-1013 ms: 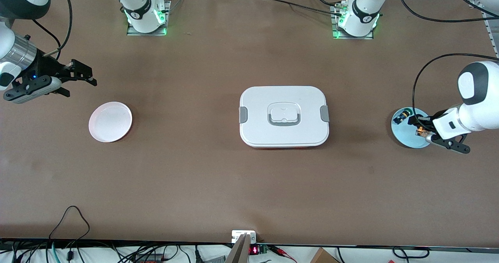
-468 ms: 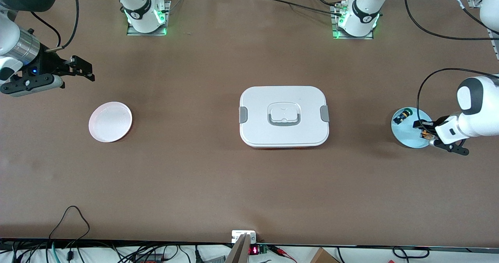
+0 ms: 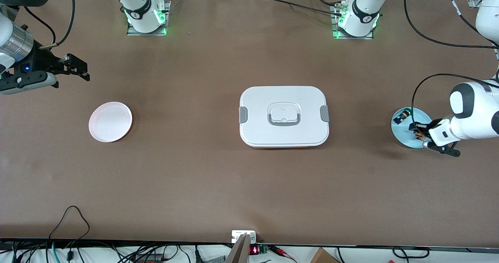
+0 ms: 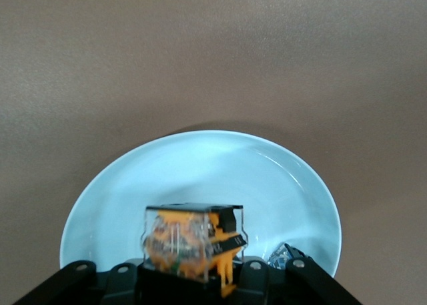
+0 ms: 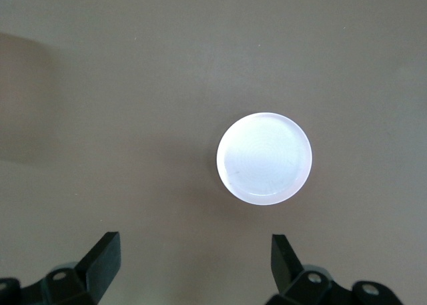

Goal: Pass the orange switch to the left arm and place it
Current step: 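Lower the switch onto the light-blue plate with the left gripper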

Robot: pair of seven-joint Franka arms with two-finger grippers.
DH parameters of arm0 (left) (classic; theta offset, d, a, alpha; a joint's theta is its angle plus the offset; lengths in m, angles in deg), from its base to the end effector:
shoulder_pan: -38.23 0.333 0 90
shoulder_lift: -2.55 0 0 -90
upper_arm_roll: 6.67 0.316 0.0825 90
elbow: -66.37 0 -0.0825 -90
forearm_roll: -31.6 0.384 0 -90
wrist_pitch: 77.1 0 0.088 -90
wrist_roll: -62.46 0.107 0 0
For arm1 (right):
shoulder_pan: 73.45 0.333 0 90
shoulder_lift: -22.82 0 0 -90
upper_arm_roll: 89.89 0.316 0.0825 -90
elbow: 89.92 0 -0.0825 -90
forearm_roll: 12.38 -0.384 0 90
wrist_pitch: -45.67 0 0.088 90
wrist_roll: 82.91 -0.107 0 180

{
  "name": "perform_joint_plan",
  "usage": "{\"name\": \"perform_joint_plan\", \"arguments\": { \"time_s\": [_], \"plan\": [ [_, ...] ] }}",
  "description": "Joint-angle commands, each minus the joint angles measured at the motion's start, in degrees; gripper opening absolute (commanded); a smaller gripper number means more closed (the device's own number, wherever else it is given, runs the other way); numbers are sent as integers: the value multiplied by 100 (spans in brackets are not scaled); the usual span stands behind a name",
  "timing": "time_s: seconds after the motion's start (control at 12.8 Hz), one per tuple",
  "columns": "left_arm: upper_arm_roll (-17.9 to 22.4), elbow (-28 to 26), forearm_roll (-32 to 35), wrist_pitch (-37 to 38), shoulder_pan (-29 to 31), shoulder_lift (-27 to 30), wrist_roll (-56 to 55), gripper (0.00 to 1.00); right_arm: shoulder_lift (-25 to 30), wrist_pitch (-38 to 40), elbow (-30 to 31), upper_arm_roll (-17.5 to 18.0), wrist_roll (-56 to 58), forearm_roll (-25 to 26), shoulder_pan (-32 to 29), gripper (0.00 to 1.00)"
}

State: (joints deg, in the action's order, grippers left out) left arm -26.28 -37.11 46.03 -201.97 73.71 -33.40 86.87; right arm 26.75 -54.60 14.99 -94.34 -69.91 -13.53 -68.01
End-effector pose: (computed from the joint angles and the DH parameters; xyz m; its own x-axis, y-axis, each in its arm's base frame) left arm 0.5984 0.1915 0.1959 0.9447 -0.2776 -0.1742 -0.2618 -0.9590 0.1085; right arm 0.5400 0.0101 0.5536 0.9711 0.2385 -0.0067 0.2382 -0.9708 -0.0272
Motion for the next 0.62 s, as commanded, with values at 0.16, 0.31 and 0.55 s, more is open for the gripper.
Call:
{"name": "perform_joint_plan", "arguments": {
  "time_s": [0.16,0.31,0.55],
  "plan": [
    [-87,126,139,60,65,35,47,100,-357,410,-585,6,-104,229,133,100],
    [-87,126,139,77,56,53,47,100,-498,526,-700,-3,-87,273,133,100],
    [-157,153,139,305,3,281,29,100,-499,623,-841,-3,-69,396,115,100]
  ]
}}
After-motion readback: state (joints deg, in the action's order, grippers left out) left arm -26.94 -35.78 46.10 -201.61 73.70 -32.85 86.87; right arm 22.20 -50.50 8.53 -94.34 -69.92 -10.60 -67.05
